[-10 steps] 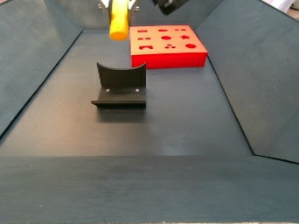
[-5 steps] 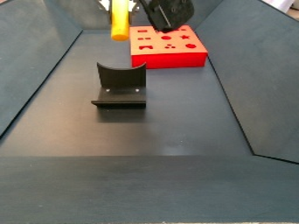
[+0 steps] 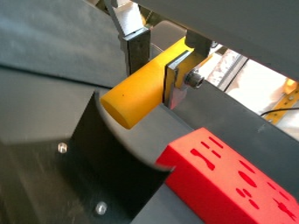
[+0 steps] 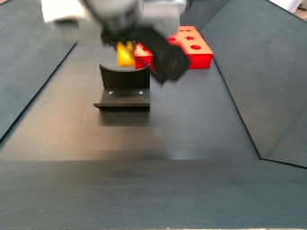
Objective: Pick up the oval object. Move up. Place the oval object on the fixture. Regrasp the oval object. Move to above the board. Insert the oval object.
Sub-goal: Place the oval object on the fixture, then regrasp the oval object.
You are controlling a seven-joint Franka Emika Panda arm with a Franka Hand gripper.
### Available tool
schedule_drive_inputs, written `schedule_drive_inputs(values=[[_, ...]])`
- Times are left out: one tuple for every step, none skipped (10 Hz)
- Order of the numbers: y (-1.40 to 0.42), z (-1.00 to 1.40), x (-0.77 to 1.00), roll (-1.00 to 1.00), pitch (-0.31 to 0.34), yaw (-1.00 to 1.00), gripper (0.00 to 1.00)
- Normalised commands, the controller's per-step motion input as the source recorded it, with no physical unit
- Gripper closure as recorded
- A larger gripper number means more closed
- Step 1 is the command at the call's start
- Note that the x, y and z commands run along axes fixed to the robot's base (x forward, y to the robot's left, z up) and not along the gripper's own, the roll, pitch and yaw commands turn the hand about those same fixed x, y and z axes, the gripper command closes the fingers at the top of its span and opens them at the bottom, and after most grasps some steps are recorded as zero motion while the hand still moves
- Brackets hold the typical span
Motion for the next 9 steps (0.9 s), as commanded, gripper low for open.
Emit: schedule_drive_inputs(values=[[0.14, -1.0, 0.18, -0.3, 0.114, -0.23, 1.0], [0.13, -1.0, 0.18, -0.22, 0.068, -0.23, 1.0], [0.11, -0.78, 0.15, -0.17, -0.001, -0.21, 1.0], [0.09, -0.66, 0.13, -0.17, -0.021, -0.2, 1.0], [0.07, -0.47, 0.11, -0.17, -0.044, -0.17, 1.0], [0.06, -0.24, 0.09, -0.16, -0.071, -0.13, 1.0], [0.0, 0.0, 0.0, 0.0, 0.0, 0.0, 0.0], [0.0, 1.0, 0.0, 0.02, 0.049, 0.0, 0.0], [0.0, 1.0, -0.01, 0.02, 0.053, 0.0, 0.0]])
